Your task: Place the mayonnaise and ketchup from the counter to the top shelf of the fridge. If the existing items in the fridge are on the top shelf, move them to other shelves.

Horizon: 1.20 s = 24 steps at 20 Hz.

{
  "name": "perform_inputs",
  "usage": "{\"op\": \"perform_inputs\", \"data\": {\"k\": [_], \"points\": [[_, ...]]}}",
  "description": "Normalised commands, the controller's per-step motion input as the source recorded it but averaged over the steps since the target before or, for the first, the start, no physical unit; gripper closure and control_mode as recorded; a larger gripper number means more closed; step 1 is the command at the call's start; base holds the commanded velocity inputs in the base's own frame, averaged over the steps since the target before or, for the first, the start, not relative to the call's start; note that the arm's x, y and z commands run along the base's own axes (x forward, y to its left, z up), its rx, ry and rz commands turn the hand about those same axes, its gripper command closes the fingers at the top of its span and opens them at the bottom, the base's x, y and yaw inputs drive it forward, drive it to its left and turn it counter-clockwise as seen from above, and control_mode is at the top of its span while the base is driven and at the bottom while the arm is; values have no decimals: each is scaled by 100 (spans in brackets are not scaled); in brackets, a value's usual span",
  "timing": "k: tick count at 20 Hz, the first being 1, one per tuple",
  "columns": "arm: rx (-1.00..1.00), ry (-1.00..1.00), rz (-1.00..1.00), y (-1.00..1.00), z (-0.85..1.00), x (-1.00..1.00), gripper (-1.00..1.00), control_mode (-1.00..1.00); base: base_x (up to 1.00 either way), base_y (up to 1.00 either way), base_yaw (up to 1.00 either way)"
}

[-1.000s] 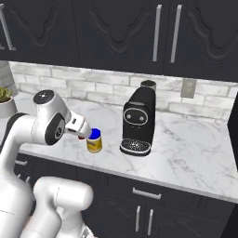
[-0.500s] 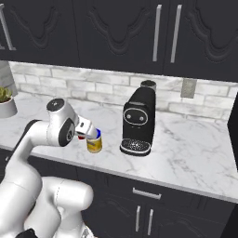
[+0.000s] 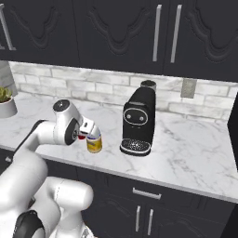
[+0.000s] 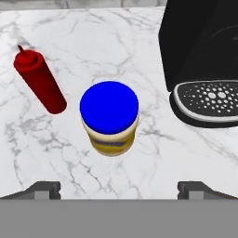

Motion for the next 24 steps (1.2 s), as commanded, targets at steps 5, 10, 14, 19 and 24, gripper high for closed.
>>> {"op": "perform_inputs", "data": {"k": [5, 10, 14, 19, 24], "points": [[0, 0, 0, 0, -31, 18, -100, -100, 0, 0, 0], [0, -3, 0, 0, -20, 12, -100, -100, 0, 0, 0], [0, -6, 0, 0, -17, 14, -100, -100, 0, 0, 0], [0, -8, 0, 0, -14, 18, -100, -100, 0, 0, 0], [0, -5, 0, 0, -10, 23, -100, -100, 0, 0, 0]]}}
